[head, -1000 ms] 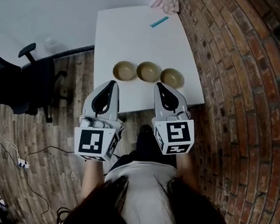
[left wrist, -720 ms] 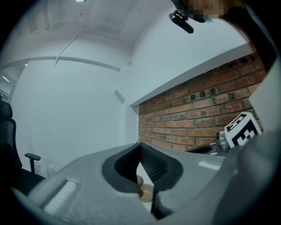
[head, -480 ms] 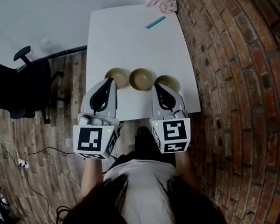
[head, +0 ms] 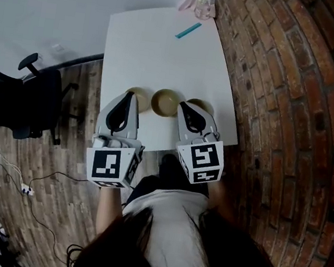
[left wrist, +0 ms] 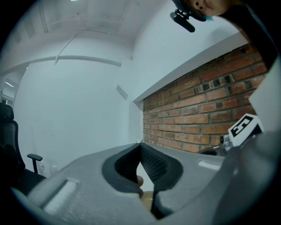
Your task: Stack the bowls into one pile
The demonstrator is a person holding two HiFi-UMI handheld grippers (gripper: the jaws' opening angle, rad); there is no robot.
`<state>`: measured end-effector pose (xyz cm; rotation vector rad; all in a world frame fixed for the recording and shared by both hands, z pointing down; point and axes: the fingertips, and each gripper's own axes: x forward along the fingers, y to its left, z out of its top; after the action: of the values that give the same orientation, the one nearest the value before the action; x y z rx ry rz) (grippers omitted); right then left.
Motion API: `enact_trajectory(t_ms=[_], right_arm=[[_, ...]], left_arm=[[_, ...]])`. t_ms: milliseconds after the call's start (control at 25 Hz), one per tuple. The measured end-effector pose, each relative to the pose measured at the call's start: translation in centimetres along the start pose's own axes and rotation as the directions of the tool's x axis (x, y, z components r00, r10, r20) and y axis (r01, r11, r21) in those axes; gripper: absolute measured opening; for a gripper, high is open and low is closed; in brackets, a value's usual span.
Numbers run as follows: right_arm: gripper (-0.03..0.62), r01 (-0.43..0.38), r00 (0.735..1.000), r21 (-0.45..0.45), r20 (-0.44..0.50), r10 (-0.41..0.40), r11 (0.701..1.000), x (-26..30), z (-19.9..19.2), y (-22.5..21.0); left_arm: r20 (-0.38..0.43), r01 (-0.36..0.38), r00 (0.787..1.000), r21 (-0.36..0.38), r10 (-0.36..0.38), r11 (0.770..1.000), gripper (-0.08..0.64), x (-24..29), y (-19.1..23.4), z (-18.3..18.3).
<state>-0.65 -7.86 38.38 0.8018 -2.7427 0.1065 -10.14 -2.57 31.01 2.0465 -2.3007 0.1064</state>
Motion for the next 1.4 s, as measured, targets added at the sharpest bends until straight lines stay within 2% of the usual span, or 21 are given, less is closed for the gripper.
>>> enact_trajectory(t_ms=[240, 400, 1040, 1400], right_arm=[[0.003, -0.021, 1.0, 0.027, -0.015, 0.022, 0.999, 1.0, -0.5, -0.4], [0.008, -0.024, 0.999, 0.032, -0.035, 0.025, 0.999, 1.6, -1.0, -0.2], [0.032, 0.063, 0.989, 0.12, -0.144, -0.045, 0.991, 4.6, -4.0, 0.6], [0.041, 0.137, 0.975, 0.2, -0.198, -0.097, 0.97, 5.6, -6.2, 0.4]], left_arm=[[-0.002, -0.024, 1.0, 0.003, 0.024, 1.0, 0.0, 0.5, 0.7, 0.3], [-0.001, -0.009, 1.0, 0.0, 0.009, 1.0, 0.0, 0.9, 1.1, 0.3], [-0.04, 0.102, 0.994, -0.022, -0.103, 0.995, 0.0, 3.6, 3.1, -0.8], [-0.062, 0.146, 0.987, -0.035, -0.148, 0.989, 0.0, 4.6, 4.2, -1.8]])
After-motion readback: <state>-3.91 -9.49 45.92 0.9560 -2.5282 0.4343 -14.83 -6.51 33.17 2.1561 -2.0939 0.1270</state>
